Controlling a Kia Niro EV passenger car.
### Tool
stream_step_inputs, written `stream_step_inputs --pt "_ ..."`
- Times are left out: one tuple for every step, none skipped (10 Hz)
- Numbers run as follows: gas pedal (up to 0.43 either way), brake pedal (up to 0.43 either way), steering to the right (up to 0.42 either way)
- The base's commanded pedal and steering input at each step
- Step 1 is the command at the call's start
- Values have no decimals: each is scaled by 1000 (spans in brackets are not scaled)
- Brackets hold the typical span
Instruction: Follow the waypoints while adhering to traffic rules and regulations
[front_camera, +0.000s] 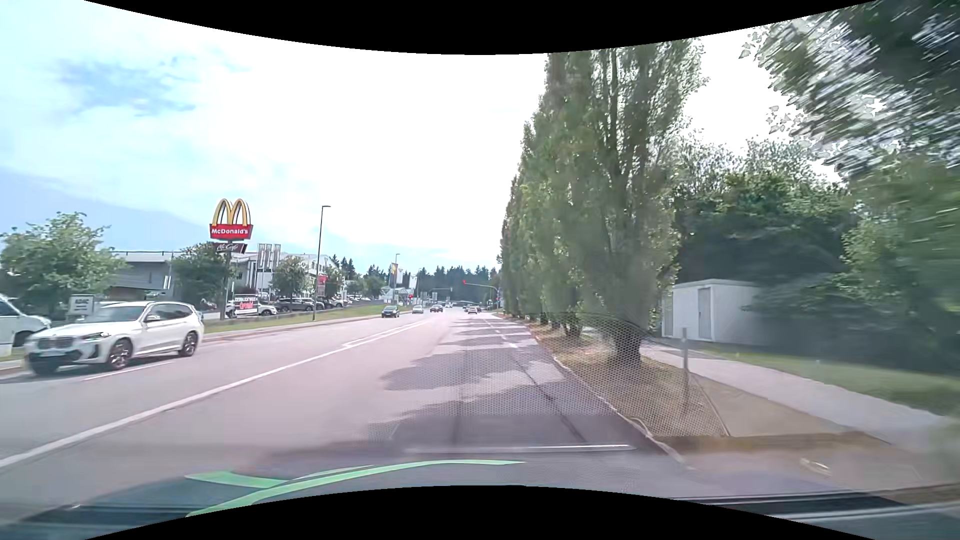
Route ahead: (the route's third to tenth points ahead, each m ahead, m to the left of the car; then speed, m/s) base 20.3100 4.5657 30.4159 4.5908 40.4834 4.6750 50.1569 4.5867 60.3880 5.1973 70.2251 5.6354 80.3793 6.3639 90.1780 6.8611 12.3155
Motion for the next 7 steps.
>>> stream_step_inputs --pt "0 122 -4" --pt "0 128 -4" --pt "0 122 -4" --pt "0 128 -4" --pt "0 128 -4" --pt "0 134 -4" --pt "0 140 -4"
